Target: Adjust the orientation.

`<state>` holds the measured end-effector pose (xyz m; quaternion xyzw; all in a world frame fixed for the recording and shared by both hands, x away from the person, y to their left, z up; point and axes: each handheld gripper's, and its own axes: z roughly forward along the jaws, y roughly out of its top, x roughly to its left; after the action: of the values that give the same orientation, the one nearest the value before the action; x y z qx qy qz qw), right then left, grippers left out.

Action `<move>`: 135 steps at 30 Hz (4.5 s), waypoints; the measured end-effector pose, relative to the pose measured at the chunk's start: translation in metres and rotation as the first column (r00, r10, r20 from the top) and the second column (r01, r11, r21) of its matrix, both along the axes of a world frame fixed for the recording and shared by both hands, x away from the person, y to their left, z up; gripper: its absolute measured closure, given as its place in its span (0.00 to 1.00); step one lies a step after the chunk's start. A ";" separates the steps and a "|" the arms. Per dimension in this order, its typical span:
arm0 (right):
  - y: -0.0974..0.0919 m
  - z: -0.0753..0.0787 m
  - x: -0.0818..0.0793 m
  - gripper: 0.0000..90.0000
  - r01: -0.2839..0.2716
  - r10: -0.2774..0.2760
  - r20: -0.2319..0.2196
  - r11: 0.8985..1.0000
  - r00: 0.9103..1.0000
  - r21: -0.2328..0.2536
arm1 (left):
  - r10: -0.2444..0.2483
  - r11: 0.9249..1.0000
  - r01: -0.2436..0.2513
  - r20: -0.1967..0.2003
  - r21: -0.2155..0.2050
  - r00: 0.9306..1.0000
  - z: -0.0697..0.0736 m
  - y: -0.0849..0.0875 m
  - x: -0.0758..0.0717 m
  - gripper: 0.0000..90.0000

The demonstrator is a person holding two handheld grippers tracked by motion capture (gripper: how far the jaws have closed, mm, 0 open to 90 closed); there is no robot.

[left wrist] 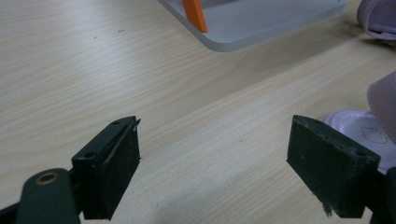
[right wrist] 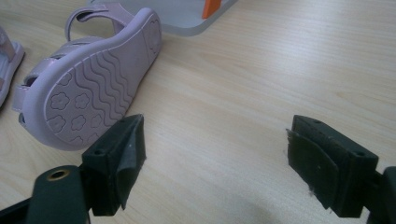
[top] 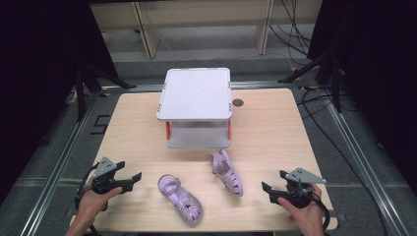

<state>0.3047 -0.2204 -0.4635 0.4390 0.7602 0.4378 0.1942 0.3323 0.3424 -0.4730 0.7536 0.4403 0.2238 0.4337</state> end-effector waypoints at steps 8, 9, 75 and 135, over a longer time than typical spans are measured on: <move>-0.002 0.001 -0.001 0.24 0.034 -0.034 -0.013 0.999 0.999 0.018 | -0.093 0.995 0.094 0.014 -0.034 0.996 0.005 -0.010 -0.005 0.19; -0.003 0.000 0.000 0.25 0.029 -0.029 -0.002 1.000 1.000 0.008 | -0.119 0.992 0.119 0.018 -0.033 0.993 0.006 -0.013 -0.007 0.19; -0.009 0.006 0.000 0.31 0.082 -0.084 0.063 0.996 0.994 0.035 | -0.315 0.949 0.312 0.087 0.042 0.945 0.021 -0.064 0.003 0.90; -0.007 0.005 0.001 0.31 0.078 -0.079 0.056 0.996 0.995 0.033 | -0.435 0.898 0.425 0.083 0.109 0.897 0.041 -0.054 -0.051 0.51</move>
<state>0.3058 -0.2273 -0.4586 0.4588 0.7296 0.4540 0.2261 0.2809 0.2887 -0.4320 0.8377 0.2291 0.1810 0.4615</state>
